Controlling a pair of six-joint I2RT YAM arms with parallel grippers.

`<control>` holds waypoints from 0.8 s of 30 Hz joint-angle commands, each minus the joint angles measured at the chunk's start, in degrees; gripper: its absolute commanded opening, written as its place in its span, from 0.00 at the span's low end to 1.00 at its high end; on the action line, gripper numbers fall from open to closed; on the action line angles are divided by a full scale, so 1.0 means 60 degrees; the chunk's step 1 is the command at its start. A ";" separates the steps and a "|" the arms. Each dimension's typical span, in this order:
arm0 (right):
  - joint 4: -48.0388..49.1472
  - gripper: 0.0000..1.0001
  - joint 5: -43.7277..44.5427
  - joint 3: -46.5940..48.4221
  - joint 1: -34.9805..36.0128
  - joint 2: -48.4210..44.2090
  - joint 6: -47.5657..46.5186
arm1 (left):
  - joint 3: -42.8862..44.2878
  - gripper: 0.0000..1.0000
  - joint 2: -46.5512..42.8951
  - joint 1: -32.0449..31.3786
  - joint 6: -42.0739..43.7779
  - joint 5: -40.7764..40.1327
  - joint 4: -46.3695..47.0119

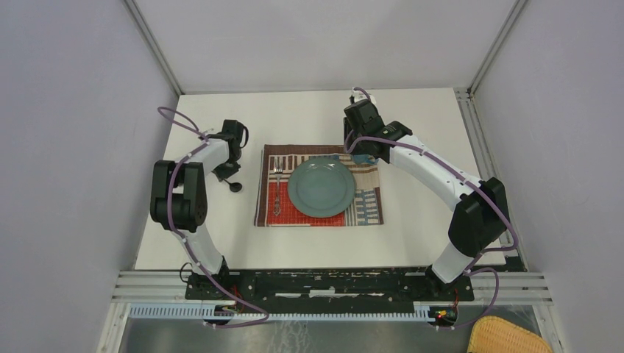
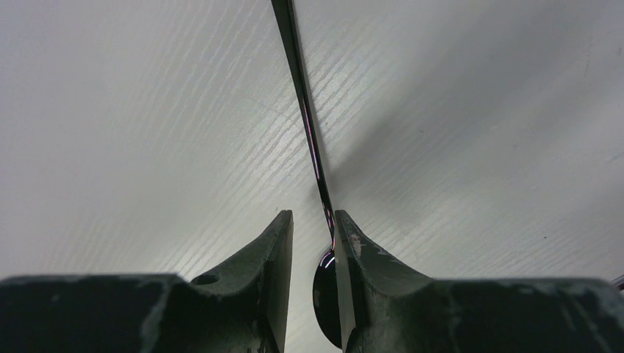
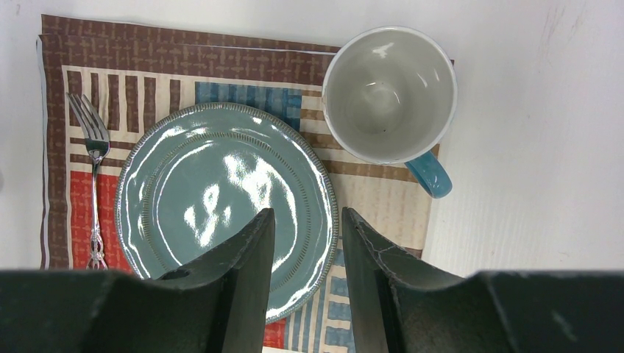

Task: Set the dinner table for one person
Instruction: Pick up the spoon from the center of the board.

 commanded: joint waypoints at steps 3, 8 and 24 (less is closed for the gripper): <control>0.0231 0.44 0.0070 0.0243 -0.0038 -0.0052 0.0058 | 0.0171 0.34 0.0043 0.0039 0.0598 -0.0209 0.0441; 0.0225 0.44 0.0018 0.0244 -0.0037 -0.0011 0.0069 | 0.0223 0.34 0.0146 0.0053 0.0879 -0.0281 0.0510; 0.0219 0.44 0.0076 0.0213 -0.0042 -0.0039 0.0043 | 0.0140 0.33 0.0706 0.0104 0.0251 -0.0102 0.0497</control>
